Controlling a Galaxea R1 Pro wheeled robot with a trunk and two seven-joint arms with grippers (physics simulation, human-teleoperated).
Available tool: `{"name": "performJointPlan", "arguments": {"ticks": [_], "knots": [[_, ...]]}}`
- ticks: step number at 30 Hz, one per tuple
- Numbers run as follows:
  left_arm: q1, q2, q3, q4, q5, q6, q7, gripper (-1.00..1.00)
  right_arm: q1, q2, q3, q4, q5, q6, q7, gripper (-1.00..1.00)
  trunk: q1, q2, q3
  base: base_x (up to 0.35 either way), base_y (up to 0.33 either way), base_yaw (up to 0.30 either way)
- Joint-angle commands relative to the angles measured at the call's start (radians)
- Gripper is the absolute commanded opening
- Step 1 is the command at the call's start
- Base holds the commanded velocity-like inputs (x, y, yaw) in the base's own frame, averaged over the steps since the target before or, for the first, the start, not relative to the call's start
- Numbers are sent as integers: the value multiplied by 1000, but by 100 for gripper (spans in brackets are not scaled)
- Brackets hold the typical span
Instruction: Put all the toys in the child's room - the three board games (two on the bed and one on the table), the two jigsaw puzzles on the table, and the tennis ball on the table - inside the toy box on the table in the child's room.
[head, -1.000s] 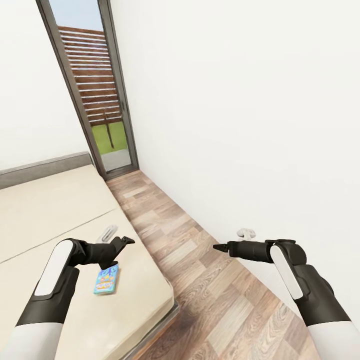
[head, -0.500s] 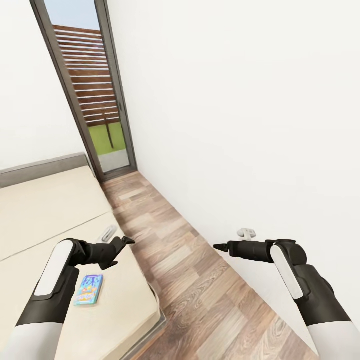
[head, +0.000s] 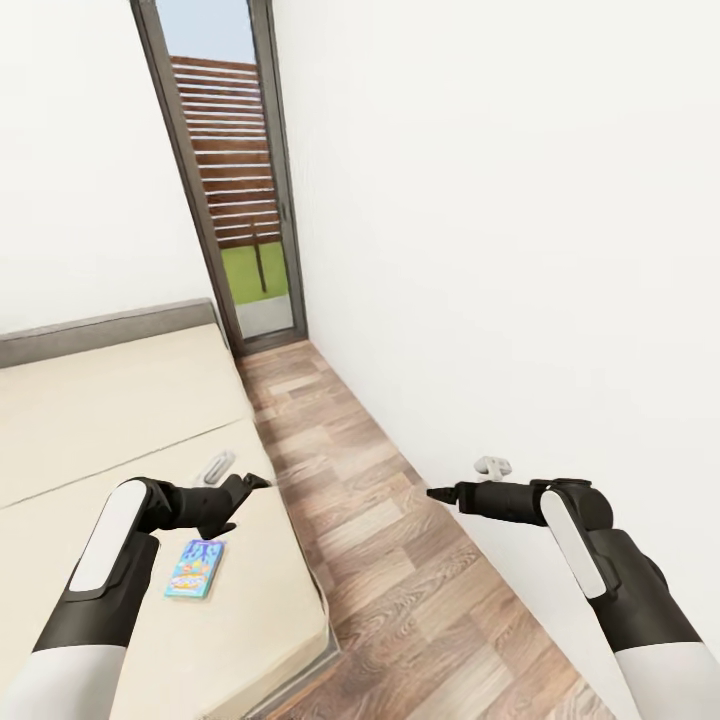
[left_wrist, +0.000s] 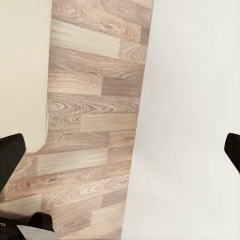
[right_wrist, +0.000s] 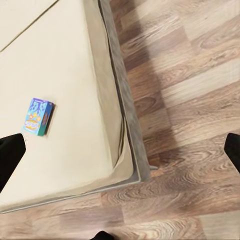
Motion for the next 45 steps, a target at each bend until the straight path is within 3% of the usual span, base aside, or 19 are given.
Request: {"name": "performJointPlan", "arguments": {"ticks": [1,11,23,45], "knots": [[-1,0,1,0,9,3,10,100,-1,-1,1,-1,10,2,10,100,0,-1,-1,18,-28,291],[-2,0,2,5,9,2,10,100,-1,-1,2,1,10,2,9,100,0,-1,-1,9,-13,266],[2,2,4,5,7,1,9,100,0,-2,-1,4,9,2,15,100,0,-1,-1,27,12,63],[4,2,4,4,7,1,9,100,2,-4,4,-5,9,2,17,100,0,-1,-1,236,151,5]]}}
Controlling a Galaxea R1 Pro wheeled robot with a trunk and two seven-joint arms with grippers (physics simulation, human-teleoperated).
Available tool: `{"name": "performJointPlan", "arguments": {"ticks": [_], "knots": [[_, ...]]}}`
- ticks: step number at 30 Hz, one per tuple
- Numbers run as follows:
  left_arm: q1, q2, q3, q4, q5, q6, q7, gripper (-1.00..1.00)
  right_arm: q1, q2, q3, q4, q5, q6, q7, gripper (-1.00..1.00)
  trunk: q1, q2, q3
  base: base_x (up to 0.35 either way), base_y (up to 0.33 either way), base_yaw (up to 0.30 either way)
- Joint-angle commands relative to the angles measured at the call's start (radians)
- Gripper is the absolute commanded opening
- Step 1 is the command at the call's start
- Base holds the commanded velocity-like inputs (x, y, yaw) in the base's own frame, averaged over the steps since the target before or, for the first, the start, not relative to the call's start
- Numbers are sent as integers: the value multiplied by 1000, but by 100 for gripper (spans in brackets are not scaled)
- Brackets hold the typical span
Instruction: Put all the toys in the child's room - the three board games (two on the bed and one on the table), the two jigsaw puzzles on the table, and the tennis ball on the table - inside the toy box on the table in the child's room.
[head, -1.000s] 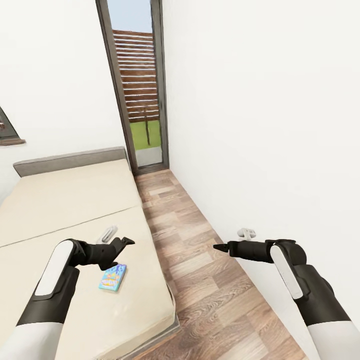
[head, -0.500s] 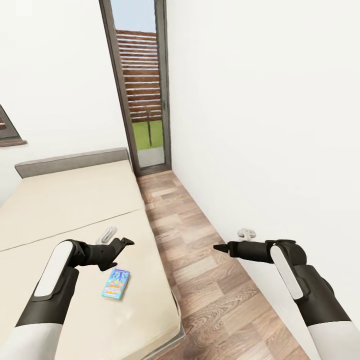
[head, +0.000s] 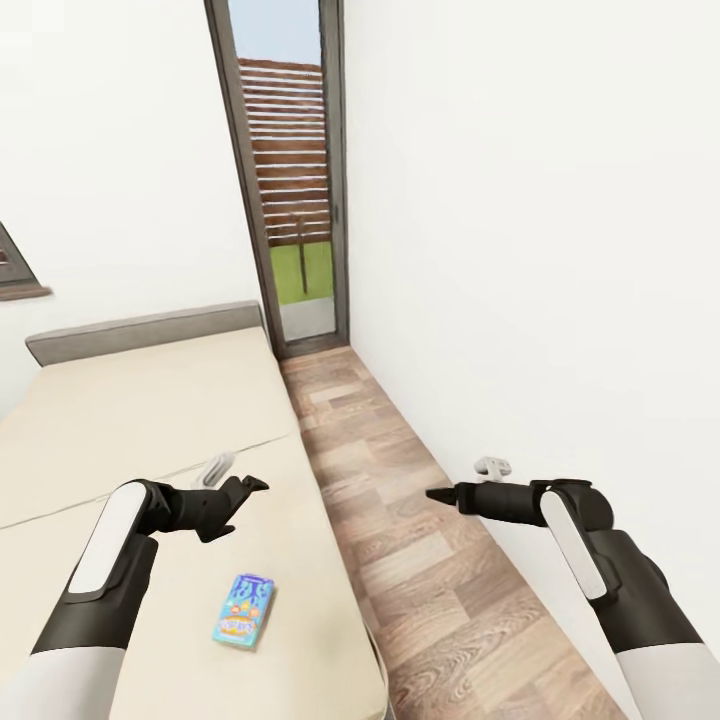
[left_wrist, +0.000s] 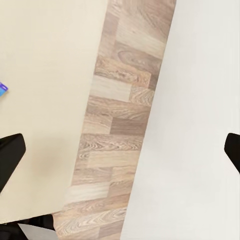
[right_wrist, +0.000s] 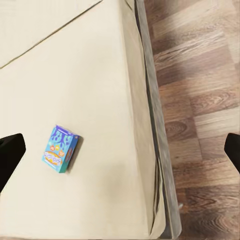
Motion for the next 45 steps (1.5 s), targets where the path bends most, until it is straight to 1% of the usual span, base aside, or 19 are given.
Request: {"name": "performJointPlan", "arguments": {"ticks": [1,8,21,24,26,30,45], "knots": [[-1,0,1,-1,10,3,10,100,-1,-1,0,-1,10,2,10,100,0,-1,-1,223,148,1],[-1,0,4,0,10,3,10,100,-1,-1,1,-2,10,2,10,100,0,-1,-1,128,85,0],[-1,1,8,2,11,3,10,100,-1,-3,-5,-4,10,2,11,100,0,-1,-1,31,20,0],[-2,18,26,-15,26,20,27,100,-18,-1,-10,8,14,2,9,100,0,-1,-1,0,0,0],[-1,29,25,-26,25,31,26,100,-18,-1,-10,8,14,2,9,100,0,-1,-1,0,0,0],[-1,29,25,-48,25,46,26,100,-18,-1,-10,8,14,2,9,100,0,-1,-1,0,0,0],[-1,29,25,-48,25,46,26,100,-18,-1,-10,8,14,2,9,100,0,-1,-1,0,0,0]]}}
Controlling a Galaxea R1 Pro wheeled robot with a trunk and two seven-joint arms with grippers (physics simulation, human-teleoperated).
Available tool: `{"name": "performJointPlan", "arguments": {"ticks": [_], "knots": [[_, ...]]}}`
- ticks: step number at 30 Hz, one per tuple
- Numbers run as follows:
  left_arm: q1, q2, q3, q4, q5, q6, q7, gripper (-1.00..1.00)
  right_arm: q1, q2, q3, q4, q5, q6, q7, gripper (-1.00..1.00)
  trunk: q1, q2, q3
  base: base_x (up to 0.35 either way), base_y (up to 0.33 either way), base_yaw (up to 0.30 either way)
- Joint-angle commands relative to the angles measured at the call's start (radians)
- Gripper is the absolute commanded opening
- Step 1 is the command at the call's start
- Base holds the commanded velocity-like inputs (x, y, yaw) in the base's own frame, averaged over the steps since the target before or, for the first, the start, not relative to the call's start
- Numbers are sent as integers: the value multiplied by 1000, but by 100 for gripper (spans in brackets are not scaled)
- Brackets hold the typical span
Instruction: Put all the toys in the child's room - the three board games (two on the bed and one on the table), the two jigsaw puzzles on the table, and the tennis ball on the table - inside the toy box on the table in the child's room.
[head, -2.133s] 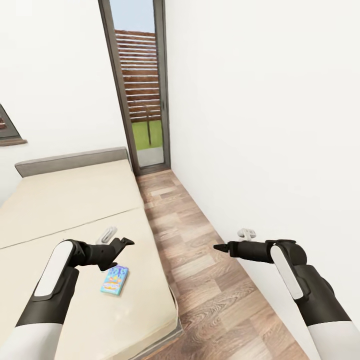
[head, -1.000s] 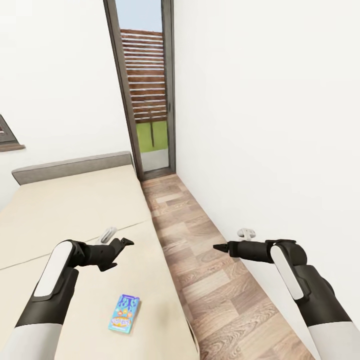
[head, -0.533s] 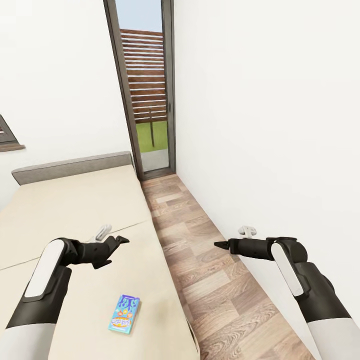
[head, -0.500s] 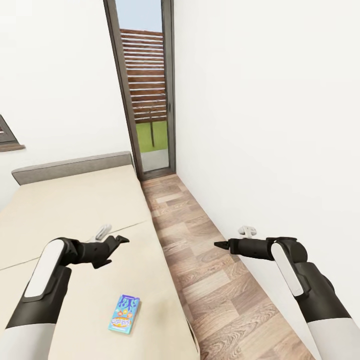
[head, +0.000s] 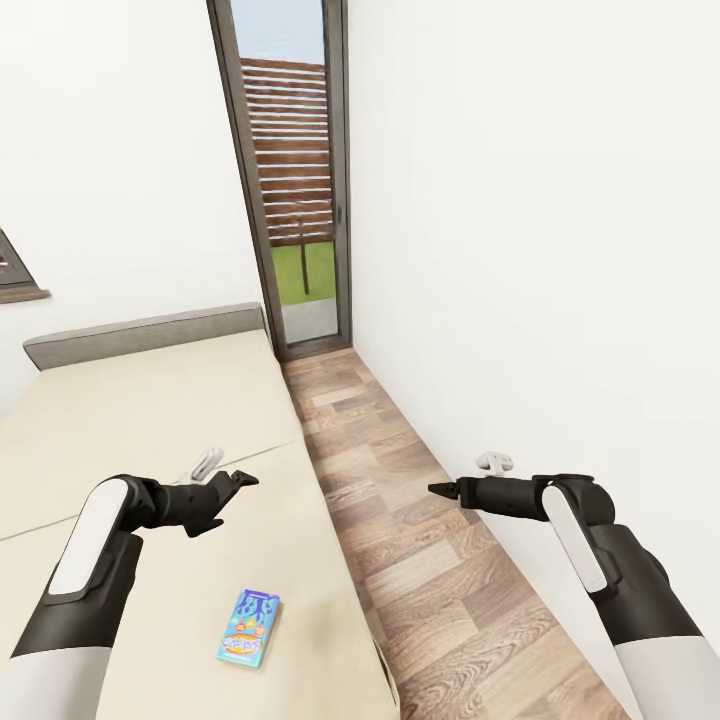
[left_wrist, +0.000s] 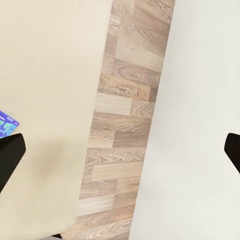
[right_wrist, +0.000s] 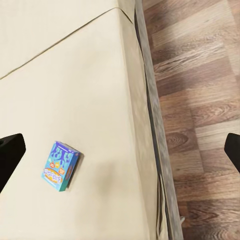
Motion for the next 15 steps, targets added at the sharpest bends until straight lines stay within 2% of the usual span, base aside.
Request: {"name": "performJointPlan", "arguments": {"ticks": [1,15], "knots": [[-1,0,1,-1,9,3,10,100,-1,-1,1,0,10,2,10,100,0,-1,-1,0,0,0],[-1,0,1,-1,9,3,10,100,-1,-1,1,0,10,2,10,100,0,-1,-1,0,0,0]]}}
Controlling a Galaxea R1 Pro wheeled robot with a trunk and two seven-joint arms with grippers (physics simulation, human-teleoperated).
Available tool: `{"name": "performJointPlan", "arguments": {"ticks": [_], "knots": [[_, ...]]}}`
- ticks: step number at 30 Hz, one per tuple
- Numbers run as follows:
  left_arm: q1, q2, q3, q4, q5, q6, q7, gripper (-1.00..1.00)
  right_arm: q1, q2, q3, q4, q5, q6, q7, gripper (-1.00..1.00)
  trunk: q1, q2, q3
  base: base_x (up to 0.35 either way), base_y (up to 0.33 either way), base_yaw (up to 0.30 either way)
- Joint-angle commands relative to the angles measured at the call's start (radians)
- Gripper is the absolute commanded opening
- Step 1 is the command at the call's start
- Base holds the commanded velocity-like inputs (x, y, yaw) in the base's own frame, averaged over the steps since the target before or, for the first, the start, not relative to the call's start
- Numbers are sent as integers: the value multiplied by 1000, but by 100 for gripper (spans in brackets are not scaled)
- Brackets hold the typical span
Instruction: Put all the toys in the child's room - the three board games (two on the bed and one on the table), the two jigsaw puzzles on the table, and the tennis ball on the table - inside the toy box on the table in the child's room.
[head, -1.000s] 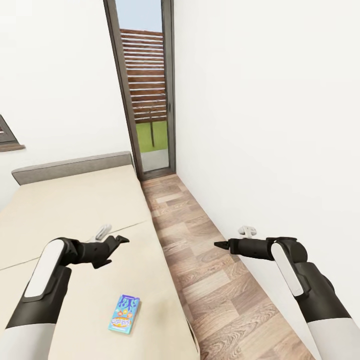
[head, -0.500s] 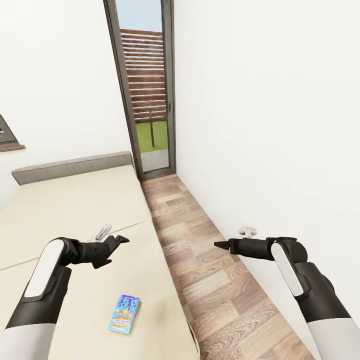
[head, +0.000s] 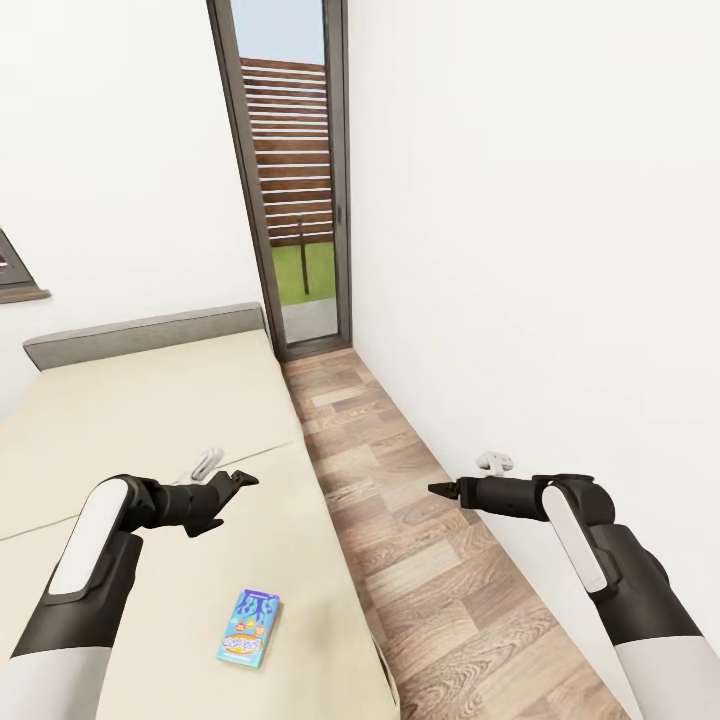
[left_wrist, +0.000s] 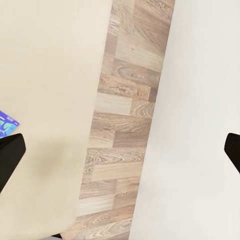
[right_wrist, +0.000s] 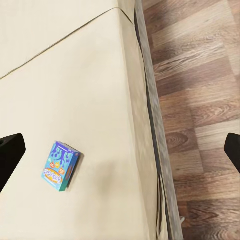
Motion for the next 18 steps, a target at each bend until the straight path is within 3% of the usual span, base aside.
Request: {"name": "performJointPlan", "arguments": {"ticks": [1,18], "knots": [[-1,0,1,-1,9,3,10,100,-1,-1,1,0,10,2,10,100,0,-1,-1,0,0,0],[0,6,-3,16,3,-11,6,100,-2,-5,0,-6,9,2,10,100,0,-1,-1,0,0,0]]}}
